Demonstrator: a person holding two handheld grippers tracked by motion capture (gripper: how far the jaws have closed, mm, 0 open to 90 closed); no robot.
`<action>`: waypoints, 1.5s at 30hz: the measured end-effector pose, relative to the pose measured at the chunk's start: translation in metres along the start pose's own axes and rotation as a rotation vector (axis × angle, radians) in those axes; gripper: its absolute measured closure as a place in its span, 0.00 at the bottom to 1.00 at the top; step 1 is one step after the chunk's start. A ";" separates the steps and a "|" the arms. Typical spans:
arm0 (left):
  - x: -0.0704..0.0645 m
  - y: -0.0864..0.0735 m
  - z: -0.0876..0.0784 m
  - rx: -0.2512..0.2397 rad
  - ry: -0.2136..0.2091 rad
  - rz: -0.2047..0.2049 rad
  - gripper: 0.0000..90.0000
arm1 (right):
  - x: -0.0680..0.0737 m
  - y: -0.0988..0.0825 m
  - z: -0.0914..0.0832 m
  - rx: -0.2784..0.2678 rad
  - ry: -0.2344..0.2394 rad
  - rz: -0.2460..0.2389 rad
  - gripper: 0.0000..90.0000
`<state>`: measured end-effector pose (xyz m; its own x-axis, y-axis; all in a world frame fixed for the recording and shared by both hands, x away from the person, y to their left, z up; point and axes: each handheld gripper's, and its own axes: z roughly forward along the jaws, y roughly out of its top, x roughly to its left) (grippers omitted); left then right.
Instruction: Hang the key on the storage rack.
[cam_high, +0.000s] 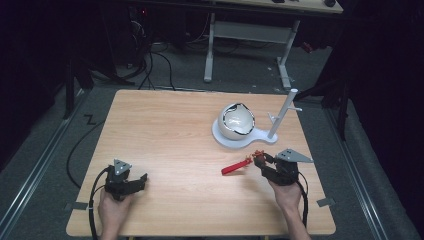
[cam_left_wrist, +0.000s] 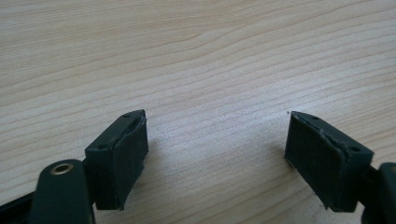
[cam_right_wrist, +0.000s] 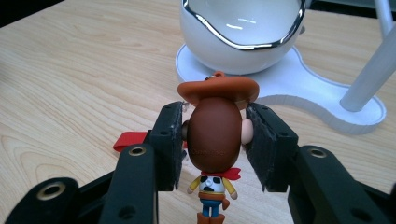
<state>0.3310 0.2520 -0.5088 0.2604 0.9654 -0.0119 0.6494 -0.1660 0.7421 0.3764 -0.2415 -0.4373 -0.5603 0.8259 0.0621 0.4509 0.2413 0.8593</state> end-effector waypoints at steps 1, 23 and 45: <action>0.000 0.000 0.000 0.000 0.000 0.000 0.24 | -0.001 0.002 -0.003 -0.009 0.003 0.002 0.65; 0.000 0.000 0.000 0.000 0.000 0.000 0.24 | -0.019 0.021 -0.035 -0.086 -0.026 0.021 0.65; 0.000 0.000 0.000 0.000 0.000 0.000 0.24 | -0.037 0.034 -0.054 -0.128 -0.075 0.034 0.65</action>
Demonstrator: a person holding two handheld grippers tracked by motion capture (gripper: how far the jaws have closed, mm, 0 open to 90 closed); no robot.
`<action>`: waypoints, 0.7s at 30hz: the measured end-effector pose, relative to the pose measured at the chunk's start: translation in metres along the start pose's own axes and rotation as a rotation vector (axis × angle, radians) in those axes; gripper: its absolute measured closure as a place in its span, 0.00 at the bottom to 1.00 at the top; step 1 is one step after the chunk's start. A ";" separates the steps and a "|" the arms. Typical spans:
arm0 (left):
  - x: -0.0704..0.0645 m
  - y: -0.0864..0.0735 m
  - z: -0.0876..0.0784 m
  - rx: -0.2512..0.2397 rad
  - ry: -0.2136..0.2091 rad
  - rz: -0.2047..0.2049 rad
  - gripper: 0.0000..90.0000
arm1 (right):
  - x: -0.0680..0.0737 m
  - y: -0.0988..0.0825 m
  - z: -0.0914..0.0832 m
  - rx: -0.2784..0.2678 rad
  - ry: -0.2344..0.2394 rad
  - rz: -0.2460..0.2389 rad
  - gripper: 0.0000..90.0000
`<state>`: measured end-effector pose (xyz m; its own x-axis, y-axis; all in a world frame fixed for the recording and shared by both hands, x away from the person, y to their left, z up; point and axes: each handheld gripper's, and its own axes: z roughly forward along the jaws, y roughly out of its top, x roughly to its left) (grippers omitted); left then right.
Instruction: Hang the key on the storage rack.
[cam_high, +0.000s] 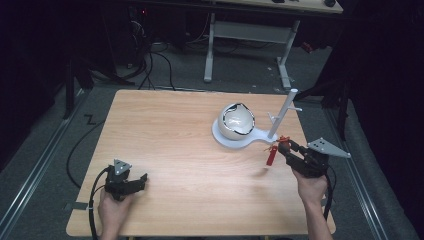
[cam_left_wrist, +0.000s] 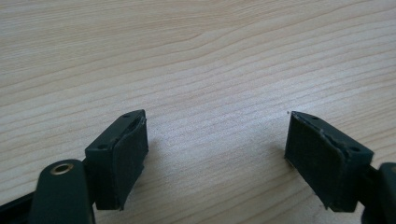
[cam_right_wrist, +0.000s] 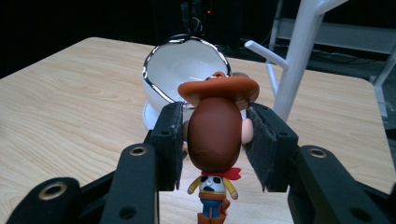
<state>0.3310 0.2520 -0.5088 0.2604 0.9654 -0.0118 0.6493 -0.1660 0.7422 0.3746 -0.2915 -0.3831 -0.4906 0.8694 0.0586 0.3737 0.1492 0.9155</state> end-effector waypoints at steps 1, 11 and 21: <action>0.000 0.000 0.000 0.000 0.000 0.000 0.24 | -0.001 0.000 0.000 0.000 -0.004 -0.003 0.65; 0.000 0.000 0.000 0.000 0.000 0.000 0.24 | -0.012 0.010 -0.007 -0.019 -0.040 -0.001 0.65; 0.000 0.000 0.000 0.000 0.000 0.000 0.24 | -0.022 0.020 -0.010 -0.028 -0.078 -0.009 0.65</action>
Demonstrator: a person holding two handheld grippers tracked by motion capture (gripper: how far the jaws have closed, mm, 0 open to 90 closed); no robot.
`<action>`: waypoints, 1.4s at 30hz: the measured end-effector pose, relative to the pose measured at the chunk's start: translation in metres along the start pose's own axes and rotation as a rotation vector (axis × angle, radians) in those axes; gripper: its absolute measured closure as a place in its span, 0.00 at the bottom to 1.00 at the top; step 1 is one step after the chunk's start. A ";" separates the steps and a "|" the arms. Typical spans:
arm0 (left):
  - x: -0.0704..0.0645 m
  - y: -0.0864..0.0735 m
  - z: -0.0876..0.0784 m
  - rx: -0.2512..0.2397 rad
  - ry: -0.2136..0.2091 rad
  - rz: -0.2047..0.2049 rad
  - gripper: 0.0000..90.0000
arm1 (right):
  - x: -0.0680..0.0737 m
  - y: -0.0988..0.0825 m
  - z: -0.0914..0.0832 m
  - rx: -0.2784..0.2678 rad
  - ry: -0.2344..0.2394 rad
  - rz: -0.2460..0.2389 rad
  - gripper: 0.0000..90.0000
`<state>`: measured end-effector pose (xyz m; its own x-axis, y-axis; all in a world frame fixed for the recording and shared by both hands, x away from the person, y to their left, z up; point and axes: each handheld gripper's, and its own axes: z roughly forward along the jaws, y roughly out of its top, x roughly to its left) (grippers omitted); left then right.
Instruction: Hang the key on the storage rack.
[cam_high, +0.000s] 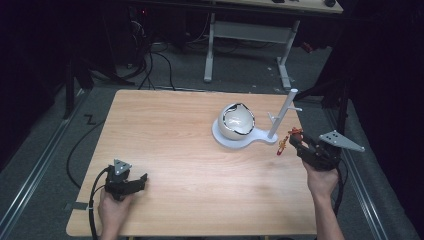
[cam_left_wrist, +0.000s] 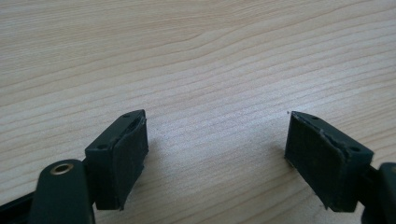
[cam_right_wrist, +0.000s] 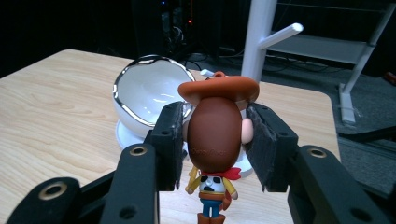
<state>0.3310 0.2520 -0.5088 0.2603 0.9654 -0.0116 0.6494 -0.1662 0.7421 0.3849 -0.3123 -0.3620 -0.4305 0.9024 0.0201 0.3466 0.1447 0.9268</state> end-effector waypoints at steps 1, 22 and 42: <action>0.000 0.000 0.000 0.000 0.000 0.000 0.24 | -0.001 0.001 0.000 0.001 -0.004 0.002 0.65; 0.000 0.000 0.000 0.000 0.001 0.000 0.24 | -0.025 0.036 -0.001 -0.059 -0.062 0.035 0.65; 0.000 0.000 0.000 0.000 0.001 0.001 0.24 | -0.036 0.060 0.008 -0.063 -0.086 0.041 0.65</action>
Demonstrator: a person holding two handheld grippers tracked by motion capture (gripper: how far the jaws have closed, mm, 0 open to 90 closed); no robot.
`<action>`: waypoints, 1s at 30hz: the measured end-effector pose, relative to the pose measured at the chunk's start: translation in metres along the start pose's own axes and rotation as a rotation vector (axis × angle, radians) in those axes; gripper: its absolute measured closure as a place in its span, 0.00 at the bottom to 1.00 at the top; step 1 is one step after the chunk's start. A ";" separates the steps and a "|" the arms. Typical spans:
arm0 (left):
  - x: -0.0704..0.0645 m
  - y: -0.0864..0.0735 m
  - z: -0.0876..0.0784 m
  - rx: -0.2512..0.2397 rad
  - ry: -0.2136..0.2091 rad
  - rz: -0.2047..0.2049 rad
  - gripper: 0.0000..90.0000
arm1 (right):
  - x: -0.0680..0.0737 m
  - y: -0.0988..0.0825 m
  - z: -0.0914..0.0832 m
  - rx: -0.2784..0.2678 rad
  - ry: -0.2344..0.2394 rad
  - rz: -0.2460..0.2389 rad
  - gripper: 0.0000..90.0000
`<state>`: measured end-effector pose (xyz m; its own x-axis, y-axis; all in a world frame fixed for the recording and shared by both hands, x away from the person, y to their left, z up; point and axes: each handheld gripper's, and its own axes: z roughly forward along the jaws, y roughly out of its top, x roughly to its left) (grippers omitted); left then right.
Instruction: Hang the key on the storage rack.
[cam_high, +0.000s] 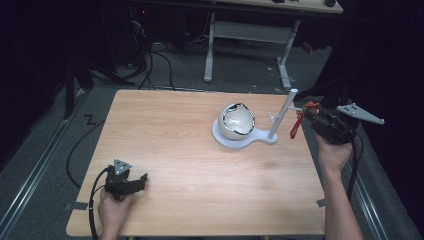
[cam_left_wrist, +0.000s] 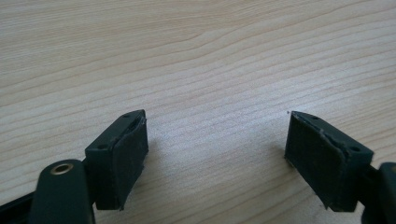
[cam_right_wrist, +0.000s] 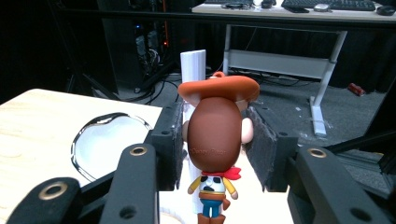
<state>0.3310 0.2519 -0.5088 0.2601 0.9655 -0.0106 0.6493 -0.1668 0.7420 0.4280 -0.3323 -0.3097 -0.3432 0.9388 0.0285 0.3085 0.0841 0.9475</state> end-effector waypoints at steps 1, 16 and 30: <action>0.000 0.000 0.000 0.000 0.000 0.000 0.24 | -0.001 0.000 0.002 0.004 -0.002 0.003 0.65; 0.000 0.000 0.000 0.000 0.000 0.000 0.24 | 0.002 0.006 0.017 0.034 0.004 0.003 0.65; 0.000 0.000 0.000 0.000 0.000 0.001 0.24 | -0.004 0.007 0.027 0.053 -0.004 0.032 0.65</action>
<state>0.3310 0.2519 -0.5088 0.2605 0.9654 -0.0102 0.6493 -0.1673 0.7419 0.4551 -0.3263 -0.3122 -0.3292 0.9426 0.0570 0.3655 0.0716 0.9280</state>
